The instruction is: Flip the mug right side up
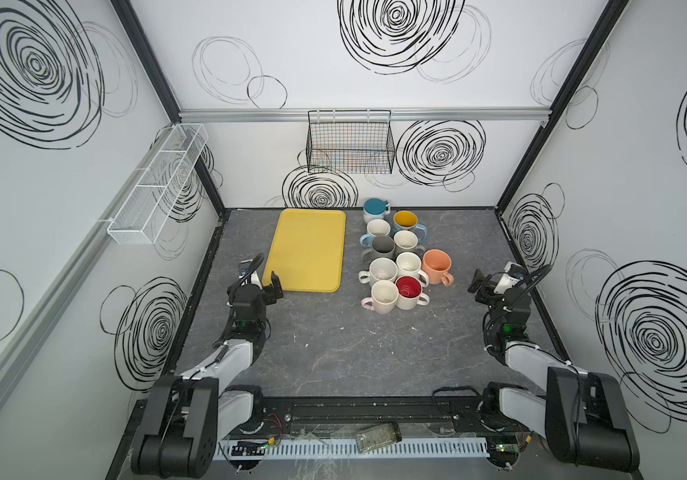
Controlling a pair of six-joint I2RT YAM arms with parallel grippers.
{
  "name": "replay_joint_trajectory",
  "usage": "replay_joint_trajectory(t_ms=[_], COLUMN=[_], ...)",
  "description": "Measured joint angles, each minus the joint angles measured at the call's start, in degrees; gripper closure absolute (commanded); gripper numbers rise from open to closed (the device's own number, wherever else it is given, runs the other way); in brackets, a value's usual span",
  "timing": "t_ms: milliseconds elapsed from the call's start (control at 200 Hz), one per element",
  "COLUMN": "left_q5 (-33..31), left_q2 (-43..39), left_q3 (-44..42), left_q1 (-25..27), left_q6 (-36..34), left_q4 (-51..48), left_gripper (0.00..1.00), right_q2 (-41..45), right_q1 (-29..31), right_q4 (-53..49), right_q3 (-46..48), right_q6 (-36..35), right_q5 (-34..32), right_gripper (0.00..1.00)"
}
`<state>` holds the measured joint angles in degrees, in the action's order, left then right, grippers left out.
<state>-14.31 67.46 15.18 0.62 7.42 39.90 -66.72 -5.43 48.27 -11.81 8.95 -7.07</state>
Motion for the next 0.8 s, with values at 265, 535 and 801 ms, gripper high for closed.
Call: replay_joint_trajectory(t_ms=[265, 535, 801], left_q5=[2.75, 2.73, 2.84], left_q2=[4.90, 8.55, 12.57], left_q3=[-2.25, -3.26, -5.03], left_q1=[0.02, -0.31, -0.42], left_q6=[0.07, -0.94, -1.51], left_q4=[10.40, 21.05, 27.74], left_gripper=[0.01, 0.01, 0.01], right_q2=[-8.22, -11.98, -17.68], right_q1=[-0.02, 0.79, 3.69], right_q4=[7.61, 7.48, 7.19], right_q3=[2.49, -0.98, -3.69], right_q6=[0.59, -0.09, -3.04], right_q5=[0.17, 1.05, 1.49], right_gripper=[0.00, 0.00, 0.00])
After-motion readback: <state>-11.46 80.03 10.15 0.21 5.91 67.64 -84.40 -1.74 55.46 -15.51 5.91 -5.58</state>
